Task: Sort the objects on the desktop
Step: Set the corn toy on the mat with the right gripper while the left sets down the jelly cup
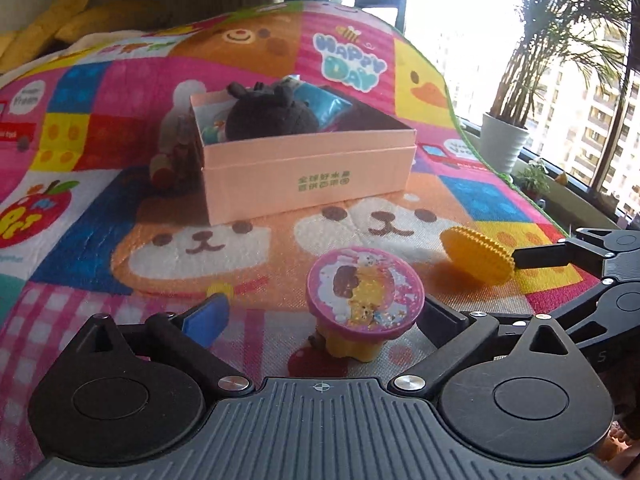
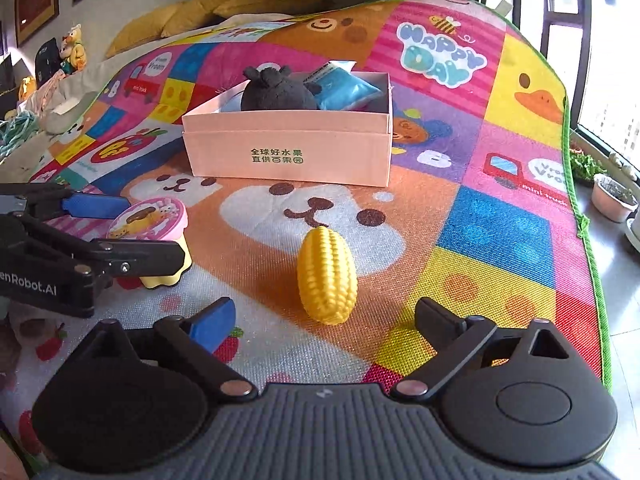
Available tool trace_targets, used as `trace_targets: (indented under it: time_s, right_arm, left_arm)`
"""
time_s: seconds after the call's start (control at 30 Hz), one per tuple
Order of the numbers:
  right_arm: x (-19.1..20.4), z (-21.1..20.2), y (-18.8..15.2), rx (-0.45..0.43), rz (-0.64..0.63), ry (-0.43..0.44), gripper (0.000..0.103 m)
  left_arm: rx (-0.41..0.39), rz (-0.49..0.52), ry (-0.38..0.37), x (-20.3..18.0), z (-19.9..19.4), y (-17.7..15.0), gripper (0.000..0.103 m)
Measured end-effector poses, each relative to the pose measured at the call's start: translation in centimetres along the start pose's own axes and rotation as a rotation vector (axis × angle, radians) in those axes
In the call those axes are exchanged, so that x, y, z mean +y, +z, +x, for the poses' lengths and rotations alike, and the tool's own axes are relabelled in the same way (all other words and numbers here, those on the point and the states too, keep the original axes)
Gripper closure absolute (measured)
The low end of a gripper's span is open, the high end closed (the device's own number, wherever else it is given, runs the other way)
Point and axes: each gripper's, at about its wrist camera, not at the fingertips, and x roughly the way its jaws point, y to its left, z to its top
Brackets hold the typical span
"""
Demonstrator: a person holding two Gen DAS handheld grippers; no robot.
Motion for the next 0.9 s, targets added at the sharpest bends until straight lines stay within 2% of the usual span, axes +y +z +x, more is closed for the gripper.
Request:
trace_targets:
  time_s: [0.23, 0.33, 0.4, 0.7, 0.8, 0.9]
  right_arm:
    - [0.0, 0.2, 0.0, 0.018, 0.0, 0.008, 0.0]
    - [0.0, 0.2, 0.2, 0.04, 0.002, 0.016, 0.0]
    - [0.0, 0.3, 0.4, 0.057, -0.015, 0.018, 0.0]
    - [0.1, 0.3, 0.1, 0.027, -0.023, 0.009, 0.0]
    - [-0.1, -0.5, 0.4, 0.056, -0.03, -0.018, 0.0]
    - [-0.5, -2.1, 0.2, 0.01, -0.058, -0.099, 0.0]
  left_arm:
    - [0.018, -0.013, 0.076, 0.1, 0.0, -0.2, 0.0]
    - [0.008, -0.044, 0.085, 0.5, -0.2, -0.2, 0.0]
    - [0.001, -0.077, 0.08, 1.1, -0.3, -0.2, 0.0]
    - [-0.051, -0.158, 0.031, 2.4, -1.0, -0.3, 0.0]
    - [-0.072, -0.133, 0.011, 2.2, -1.5, -0.3, 0.0]
    - [-0.087, -0.08, -0.003, 1.3, -2.0, -0.3, 0.0]
